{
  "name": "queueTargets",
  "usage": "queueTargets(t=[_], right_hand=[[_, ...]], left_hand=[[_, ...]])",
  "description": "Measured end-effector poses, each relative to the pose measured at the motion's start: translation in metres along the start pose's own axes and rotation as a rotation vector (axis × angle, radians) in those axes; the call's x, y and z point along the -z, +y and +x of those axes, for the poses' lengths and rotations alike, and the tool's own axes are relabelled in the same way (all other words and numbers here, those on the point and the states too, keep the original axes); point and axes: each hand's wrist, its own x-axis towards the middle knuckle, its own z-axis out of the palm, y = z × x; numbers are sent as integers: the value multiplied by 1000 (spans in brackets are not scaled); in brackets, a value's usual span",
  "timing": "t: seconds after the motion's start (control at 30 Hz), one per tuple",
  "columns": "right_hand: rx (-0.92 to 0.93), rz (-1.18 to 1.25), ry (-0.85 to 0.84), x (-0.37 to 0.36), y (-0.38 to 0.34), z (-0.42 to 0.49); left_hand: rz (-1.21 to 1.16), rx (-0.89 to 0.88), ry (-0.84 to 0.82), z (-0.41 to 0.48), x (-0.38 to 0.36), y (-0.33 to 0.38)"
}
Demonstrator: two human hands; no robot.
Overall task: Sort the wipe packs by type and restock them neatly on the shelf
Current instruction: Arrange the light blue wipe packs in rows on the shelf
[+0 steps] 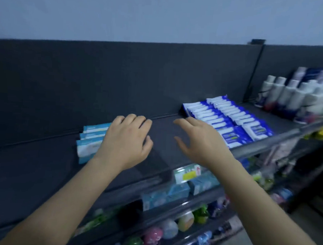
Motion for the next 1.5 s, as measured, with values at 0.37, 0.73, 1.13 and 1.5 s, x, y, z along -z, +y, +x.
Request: queueTargets(t=[0.37,0.73,1.13,1.5], right_hand=[[-615,-238,-296,127,125,-369],[-1108,-147,-384,165,190,-536],[-1536,25,-476,146,302,-601],[-1530,268,-749,79,527,-693]], left_hand=[[-255,-436,-88,-58,20,328],[-303,-819,-248,-68,6,534],[-319,-1115,-509,-15,-74,700],[-175,-1039,-743,6,-153,855]])
